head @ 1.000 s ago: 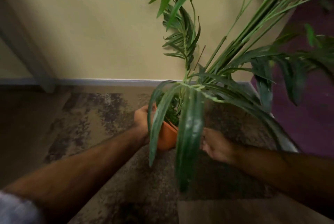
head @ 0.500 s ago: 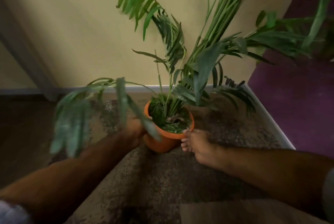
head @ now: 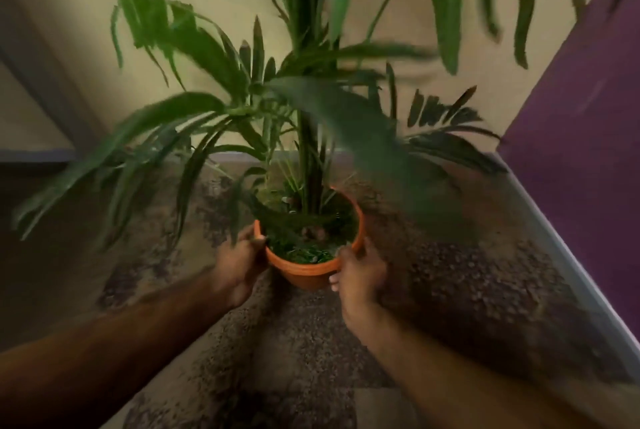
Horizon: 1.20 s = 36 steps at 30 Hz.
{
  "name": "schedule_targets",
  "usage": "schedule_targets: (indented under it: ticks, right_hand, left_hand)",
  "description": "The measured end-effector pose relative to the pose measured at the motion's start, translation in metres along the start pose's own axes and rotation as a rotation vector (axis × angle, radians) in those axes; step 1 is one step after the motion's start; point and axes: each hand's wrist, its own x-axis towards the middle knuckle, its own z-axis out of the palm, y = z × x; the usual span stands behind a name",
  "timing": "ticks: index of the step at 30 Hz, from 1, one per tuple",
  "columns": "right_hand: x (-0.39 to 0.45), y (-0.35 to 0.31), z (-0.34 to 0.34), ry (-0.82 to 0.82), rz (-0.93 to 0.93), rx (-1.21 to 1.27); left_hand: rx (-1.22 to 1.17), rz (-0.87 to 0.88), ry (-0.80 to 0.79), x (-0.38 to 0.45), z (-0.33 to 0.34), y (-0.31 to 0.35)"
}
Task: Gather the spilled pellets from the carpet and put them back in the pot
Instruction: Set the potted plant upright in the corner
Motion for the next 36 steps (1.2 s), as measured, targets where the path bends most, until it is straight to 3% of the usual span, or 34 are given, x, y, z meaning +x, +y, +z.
schedule_targets:
  ticks: [4,8,11,17,22,30,36]
  right_hand:
    - [0.001,0.003,0.011,0.128,-0.160,0.086]
    - [0.002,0.008,0.013,0.145,-0.097,0.263]
    - [-0.002,0.016,0.009,0.081,-0.013,0.341]
    - [0.008,0.013,-0.006,-0.049,-0.048,0.326]
    - [0.024,-0.007,-0.015,-0.193,-0.027,0.190]
    - [0.026,-0.014,-0.025,-0.369,-0.019,0.180]
    - [0.015,-0.013,-0.013,-0.410,-0.026,0.190]
  left_hand:
    - [0.023,0.010,-0.066,0.003,-0.007,-0.004]
    - [0.056,0.026,-0.069,0.007,-0.008,-0.009]
    - [0.050,0.023,-0.078,0.009,-0.005,-0.010]
    - [0.127,-0.006,-0.229,0.011,-0.017,-0.015]
    - [0.103,-0.005,-0.299,0.020,-0.022,-0.009]
    - [0.103,-0.039,-0.316,0.024,-0.024,0.005]
    - [0.062,-0.018,-0.339,0.023,-0.040,0.022]
